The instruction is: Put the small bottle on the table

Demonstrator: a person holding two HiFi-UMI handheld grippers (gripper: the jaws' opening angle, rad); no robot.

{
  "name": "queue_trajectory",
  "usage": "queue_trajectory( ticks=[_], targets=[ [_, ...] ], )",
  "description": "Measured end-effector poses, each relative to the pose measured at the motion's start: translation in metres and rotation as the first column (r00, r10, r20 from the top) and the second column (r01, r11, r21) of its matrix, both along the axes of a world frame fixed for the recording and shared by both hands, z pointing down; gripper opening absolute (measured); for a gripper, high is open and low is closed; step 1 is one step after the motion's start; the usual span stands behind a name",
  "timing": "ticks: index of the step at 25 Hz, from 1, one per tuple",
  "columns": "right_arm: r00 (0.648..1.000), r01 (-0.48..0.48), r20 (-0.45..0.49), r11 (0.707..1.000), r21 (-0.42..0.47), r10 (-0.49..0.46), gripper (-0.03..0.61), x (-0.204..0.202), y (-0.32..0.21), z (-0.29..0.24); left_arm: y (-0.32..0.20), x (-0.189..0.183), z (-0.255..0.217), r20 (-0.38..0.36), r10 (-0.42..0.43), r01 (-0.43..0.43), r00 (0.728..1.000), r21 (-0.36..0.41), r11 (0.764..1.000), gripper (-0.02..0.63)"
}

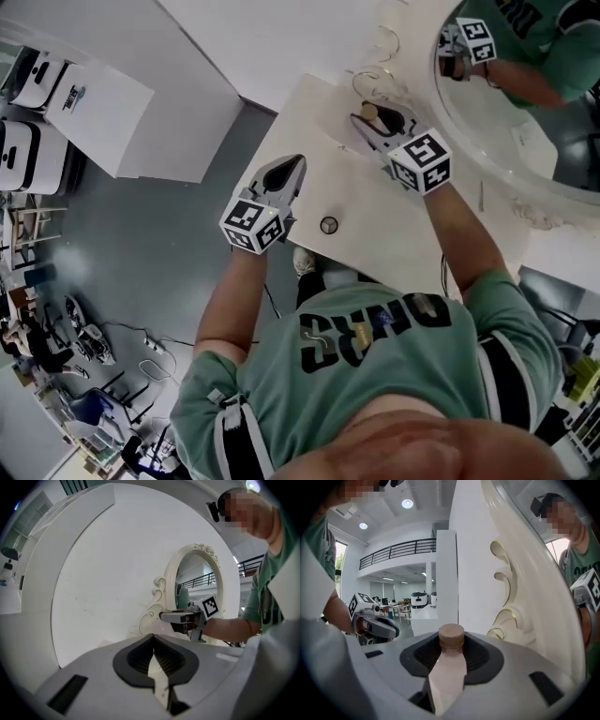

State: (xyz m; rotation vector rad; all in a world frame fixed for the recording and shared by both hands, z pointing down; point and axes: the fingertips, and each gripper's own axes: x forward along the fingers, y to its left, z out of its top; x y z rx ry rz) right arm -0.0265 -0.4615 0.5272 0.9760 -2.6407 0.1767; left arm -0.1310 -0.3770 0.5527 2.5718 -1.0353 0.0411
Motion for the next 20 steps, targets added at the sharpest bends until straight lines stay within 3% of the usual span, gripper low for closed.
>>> queue_trajectory(
  ticks=[8,20],
  targets=[
    [0.998,-0.034,-0.048,0.999,-0.014,0.034,0.127,-0.017,-0.039,0.05,-0.02,0.002,0.033,-0.009,0.026,-0.026,1.0,-0.012,1.0,0.011],
    [0.996,-0.033,-0.081,0.999,-0.01,0.032,0.127,-0.037,-0.062,0.081,-0.03,-0.001,0.056,-0.03,0.04,-0.041,0.999,-0.037,0.998,0.011]
  ],
)
